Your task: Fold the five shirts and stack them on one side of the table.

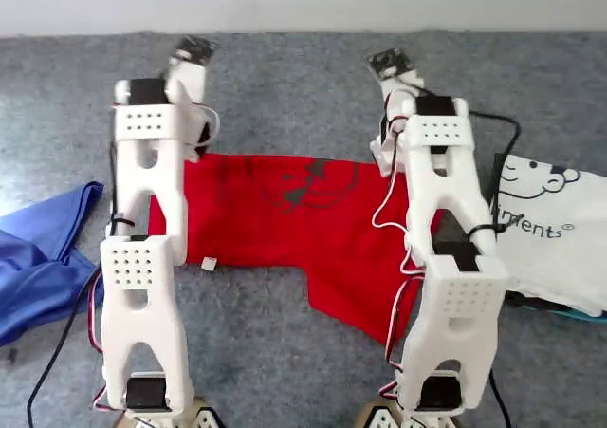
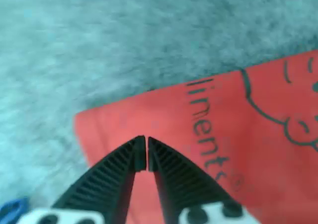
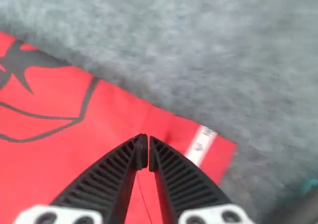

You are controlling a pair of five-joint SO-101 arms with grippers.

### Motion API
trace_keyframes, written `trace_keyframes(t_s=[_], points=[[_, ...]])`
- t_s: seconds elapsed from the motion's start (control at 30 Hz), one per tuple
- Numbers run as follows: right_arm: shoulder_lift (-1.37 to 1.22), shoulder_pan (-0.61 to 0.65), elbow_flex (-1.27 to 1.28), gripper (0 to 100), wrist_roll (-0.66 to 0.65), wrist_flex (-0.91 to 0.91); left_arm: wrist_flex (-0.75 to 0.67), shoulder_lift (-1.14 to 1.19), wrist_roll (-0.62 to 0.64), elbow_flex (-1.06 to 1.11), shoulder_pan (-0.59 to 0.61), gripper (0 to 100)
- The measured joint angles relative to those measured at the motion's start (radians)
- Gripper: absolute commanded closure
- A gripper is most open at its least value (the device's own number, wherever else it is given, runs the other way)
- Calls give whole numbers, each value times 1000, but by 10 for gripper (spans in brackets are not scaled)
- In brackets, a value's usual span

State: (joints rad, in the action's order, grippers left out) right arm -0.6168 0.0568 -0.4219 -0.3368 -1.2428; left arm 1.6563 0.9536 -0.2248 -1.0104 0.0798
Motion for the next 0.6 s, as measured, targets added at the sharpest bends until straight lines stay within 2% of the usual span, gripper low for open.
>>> trace_keyframes(t_s=[0.17,0.27,0.43,0.6], points=[[-78,-8,0,982,-2,52,-169,0,2,152,15,986],[-84,-11,0,983,-35,60,-216,0,0,196,43,986],[-84,-12,-3,983,-77,60,-232,2,3,199,86,986],[-80,-12,-11,983,-77,46,-178,2,0,132,86,986]])
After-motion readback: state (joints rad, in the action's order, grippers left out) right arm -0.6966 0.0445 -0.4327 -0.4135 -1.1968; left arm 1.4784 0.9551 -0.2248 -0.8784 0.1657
